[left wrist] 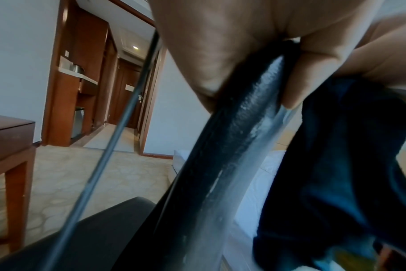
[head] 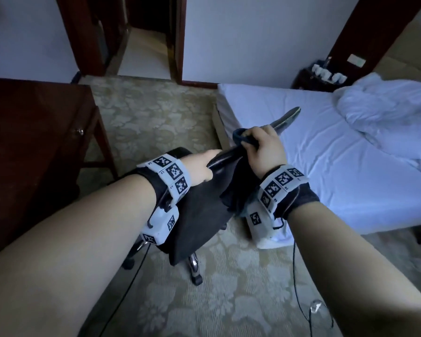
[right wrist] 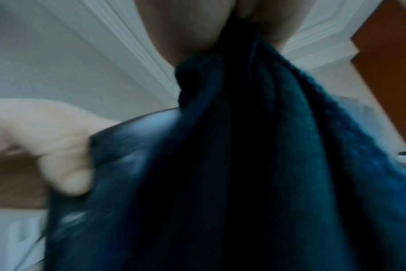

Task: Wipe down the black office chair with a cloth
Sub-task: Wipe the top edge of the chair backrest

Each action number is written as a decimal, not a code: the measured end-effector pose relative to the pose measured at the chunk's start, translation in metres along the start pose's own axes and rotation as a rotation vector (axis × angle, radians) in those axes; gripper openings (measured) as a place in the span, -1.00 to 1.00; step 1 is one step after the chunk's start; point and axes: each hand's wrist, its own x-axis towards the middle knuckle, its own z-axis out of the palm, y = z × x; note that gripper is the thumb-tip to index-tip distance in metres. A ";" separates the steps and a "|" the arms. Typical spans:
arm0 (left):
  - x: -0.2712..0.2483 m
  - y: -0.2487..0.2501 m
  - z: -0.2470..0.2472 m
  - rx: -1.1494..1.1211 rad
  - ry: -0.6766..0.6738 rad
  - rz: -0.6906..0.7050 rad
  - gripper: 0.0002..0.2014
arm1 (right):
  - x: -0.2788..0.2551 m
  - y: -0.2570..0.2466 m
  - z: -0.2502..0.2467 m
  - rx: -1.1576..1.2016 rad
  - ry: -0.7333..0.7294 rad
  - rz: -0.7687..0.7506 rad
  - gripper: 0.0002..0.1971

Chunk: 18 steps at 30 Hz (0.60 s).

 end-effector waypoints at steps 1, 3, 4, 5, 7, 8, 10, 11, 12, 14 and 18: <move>-0.003 -0.002 -0.002 0.002 -0.003 0.006 -0.31 | 0.004 0.004 -0.002 0.001 0.020 0.063 -0.82; -0.008 -0.007 -0.005 0.008 -0.009 0.016 -0.32 | 0.010 0.008 -0.006 -0.003 0.046 0.163 -0.81; -0.009 -0.010 -0.008 0.010 -0.015 0.016 -0.32 | 0.011 0.006 -0.006 -0.012 0.047 0.184 -0.81; -0.011 -0.015 -0.009 0.010 -0.022 0.016 -0.31 | 0.010 0.002 -0.004 -0.018 0.041 0.195 -0.81; -0.016 -0.025 -0.016 0.007 -0.036 0.012 -0.30 | 0.006 -0.012 0.000 -0.020 0.011 0.173 -0.82; -0.020 -0.029 -0.020 0.017 -0.042 0.018 -0.30 | 0.001 -0.020 0.003 -0.018 -0.009 0.122 -0.83; -0.025 -0.033 -0.029 0.062 -0.042 0.048 -0.33 | -0.012 -0.034 0.009 -0.020 -0.047 0.004 -0.86; -0.025 -0.034 -0.032 0.085 -0.027 0.064 -0.35 | -0.018 -0.038 0.012 -0.022 -0.058 -0.029 -0.87; -0.024 -0.034 -0.033 0.099 -0.003 0.076 -0.36 | -0.021 -0.042 0.014 -0.020 -0.063 -0.044 -0.87; -0.015 -0.031 -0.029 0.138 0.060 0.082 -0.35 | -0.022 -0.043 0.018 -0.015 -0.076 -0.049 -0.87; -0.004 -0.035 -0.024 0.285 0.141 0.130 -0.47 | -0.003 -0.030 0.008 -0.041 -0.047 0.086 -0.83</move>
